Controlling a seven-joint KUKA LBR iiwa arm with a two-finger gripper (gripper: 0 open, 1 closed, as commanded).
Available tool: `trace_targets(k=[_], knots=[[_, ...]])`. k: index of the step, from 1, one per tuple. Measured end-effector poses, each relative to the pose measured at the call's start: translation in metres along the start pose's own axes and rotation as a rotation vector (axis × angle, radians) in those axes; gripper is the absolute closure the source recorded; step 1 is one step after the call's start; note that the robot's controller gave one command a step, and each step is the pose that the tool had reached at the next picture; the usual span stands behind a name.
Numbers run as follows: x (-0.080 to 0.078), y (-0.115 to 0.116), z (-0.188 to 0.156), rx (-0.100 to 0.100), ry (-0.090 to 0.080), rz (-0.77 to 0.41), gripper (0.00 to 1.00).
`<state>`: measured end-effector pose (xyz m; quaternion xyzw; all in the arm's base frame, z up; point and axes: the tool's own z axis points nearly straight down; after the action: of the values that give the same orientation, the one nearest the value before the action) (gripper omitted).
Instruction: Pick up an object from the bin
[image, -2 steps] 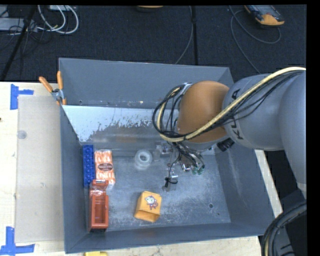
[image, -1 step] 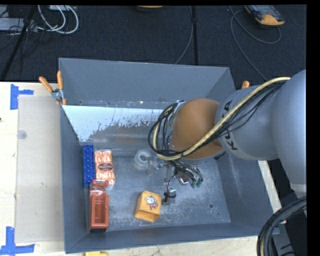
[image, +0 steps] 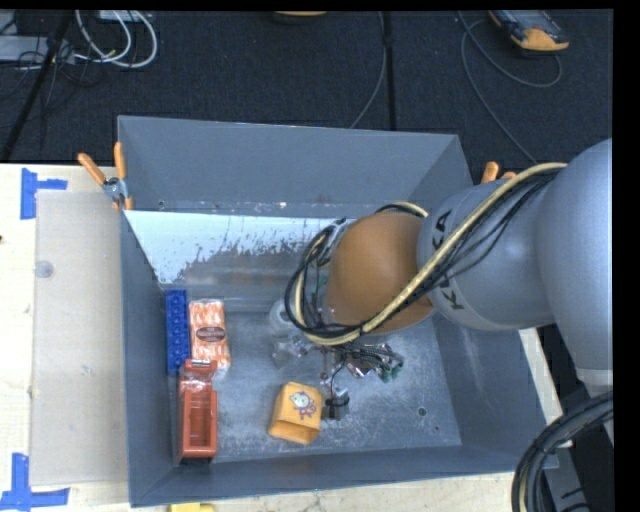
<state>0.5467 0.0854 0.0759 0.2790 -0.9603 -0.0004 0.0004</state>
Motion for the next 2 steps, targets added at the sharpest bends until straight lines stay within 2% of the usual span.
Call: trace_targets(k=[1,2], knots=[[0.007,0.014,0.005,-0.003,0.004,-0.048,0.00],[0.013,0.070,0.007,-0.002,0.002,-0.180,1.00]])
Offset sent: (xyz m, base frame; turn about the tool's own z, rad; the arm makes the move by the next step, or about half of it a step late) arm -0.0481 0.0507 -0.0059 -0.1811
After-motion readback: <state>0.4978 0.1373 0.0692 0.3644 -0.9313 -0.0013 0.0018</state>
